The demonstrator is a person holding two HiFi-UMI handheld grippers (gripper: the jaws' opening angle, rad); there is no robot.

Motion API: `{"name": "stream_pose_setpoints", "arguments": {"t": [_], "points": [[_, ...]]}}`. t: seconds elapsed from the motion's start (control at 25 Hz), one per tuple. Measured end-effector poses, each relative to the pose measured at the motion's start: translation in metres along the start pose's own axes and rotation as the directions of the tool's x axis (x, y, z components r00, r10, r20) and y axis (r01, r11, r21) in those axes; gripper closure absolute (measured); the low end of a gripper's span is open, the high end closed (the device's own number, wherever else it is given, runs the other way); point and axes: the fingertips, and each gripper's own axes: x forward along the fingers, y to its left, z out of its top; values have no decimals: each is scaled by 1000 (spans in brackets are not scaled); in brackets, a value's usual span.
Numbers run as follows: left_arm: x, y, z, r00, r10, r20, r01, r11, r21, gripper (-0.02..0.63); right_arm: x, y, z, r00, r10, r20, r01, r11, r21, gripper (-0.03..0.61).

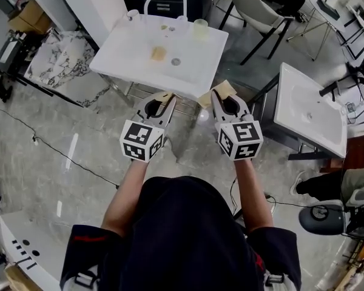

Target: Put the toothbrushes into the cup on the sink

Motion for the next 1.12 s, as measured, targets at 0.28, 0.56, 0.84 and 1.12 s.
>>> {"name": "stream_pose_setpoints", "arguments": {"t": [0.28,0.56,0.84,1.12], "points": [[34,41,2,1000,-12,-12,12,1000,-14,537,51,-10,3,1000,-7,-22,7,1000,18,525],[66,86,7,999,-39,-14,39,998,-44,537,103,-23,15,999,-39,-38,40,999,21,525],[90,135,15,996,-82,-20,80,995,-63,537,158,-25,30,995,-81,-60,81,997,-4,525],[112,175,19,990,-140,-27,138,988,-67,537,203,-22,35,992,-103,-77,104,995,9,525]]}}
